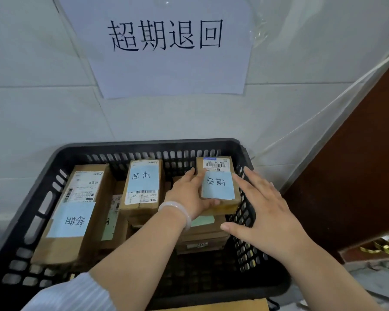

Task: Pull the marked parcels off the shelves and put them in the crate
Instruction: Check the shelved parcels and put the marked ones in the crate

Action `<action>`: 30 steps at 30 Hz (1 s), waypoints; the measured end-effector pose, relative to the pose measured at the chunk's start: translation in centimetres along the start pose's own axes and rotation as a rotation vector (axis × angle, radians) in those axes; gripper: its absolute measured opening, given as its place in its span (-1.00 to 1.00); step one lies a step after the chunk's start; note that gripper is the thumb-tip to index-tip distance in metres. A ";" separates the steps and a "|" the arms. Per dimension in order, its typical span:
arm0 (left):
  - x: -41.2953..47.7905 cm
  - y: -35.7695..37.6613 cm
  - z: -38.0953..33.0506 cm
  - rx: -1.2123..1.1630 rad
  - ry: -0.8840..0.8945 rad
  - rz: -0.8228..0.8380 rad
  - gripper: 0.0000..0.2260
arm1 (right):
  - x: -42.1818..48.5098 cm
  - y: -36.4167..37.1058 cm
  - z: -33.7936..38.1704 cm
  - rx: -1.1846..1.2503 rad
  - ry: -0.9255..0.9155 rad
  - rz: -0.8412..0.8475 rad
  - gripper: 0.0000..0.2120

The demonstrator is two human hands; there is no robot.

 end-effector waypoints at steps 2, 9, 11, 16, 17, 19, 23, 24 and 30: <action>-1.9 -1.2 0.0 0.058 0.026 -0.074 -0.14 | -0.1 0.0 1.1 -0.024 -0.044 0.016 -0.09; -13.3 -5.6 3.0 0.240 0.007 -0.454 -0.20 | -0.2 0.5 7.3 -0.063 -0.273 0.044 -0.10; -18.0 -5.4 4.1 0.252 -0.023 -0.541 -0.22 | -0.6 1.4 10.2 -0.072 -0.401 0.063 -0.09; -30.9 -1.9 8.4 0.272 -0.337 -0.676 -0.24 | -3.6 4.5 18.1 -0.069 -0.733 0.116 -0.10; -33.5 -0.8 9.2 0.273 -0.421 -0.682 -0.22 | -4.6 5.6 19.7 -0.076 -0.798 0.137 -0.09; -38.8 1.3 10.5 0.260 -0.571 -0.704 -0.20 | -6.9 7.9 23.0 -0.069 -0.928 0.194 -0.07; -49.7 5.4 11.2 0.169 -0.801 -0.812 -0.19 | -13.6 12.3 29.4 -0.088 -1.188 0.350 -0.06; -52.2 6.5 11.1 0.126 -0.846 -0.857 -0.19 | -15.5 13.2 30.9 -0.107 -1.256 0.374 -0.05; -66.4 13.9 9.3 0.055 -1.143 -0.993 -0.21 | -27.0 16.4 39.3 -0.177 -1.583 0.402 -0.05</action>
Point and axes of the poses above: each hand's wrist, its own x-axis towards the middle knuckle, its own y-axis out of the palm, z = x × y, the point moved 5 cm from there along x, towards the middle knuckle, and after that the axes turned 12 degrees about z, right-handed, at the moved point
